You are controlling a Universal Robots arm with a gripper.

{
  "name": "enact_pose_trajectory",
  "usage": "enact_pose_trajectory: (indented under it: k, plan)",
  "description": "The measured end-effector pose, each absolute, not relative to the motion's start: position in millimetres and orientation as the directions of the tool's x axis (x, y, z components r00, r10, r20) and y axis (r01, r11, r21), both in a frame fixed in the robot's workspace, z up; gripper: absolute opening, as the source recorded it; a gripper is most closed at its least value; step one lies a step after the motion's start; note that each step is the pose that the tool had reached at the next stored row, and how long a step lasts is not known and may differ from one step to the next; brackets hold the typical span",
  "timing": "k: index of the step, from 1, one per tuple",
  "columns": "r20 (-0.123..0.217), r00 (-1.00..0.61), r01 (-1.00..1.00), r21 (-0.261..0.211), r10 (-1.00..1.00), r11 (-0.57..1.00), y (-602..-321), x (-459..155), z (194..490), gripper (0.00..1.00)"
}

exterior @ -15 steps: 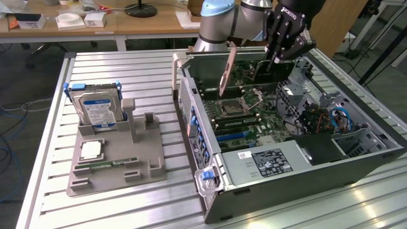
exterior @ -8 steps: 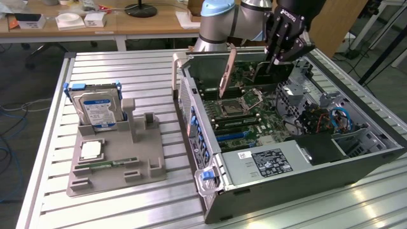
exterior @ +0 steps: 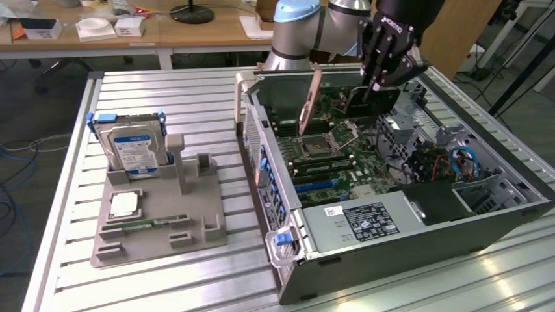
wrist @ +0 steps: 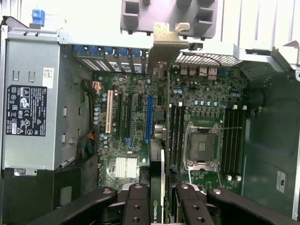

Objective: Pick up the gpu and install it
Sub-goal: 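Insert the gpu into the slot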

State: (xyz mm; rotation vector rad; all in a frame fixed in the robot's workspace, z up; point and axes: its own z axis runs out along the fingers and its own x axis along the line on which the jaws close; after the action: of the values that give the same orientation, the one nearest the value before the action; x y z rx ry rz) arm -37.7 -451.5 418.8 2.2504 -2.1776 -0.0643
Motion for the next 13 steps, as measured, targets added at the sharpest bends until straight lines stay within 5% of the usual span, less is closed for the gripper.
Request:
enact_pose_trajectory:
  k: [13]
  plan:
    - [-0.023, 0.032, -0.999, 0.033, -0.999, -0.033, -451, -37, 407, 0.26]
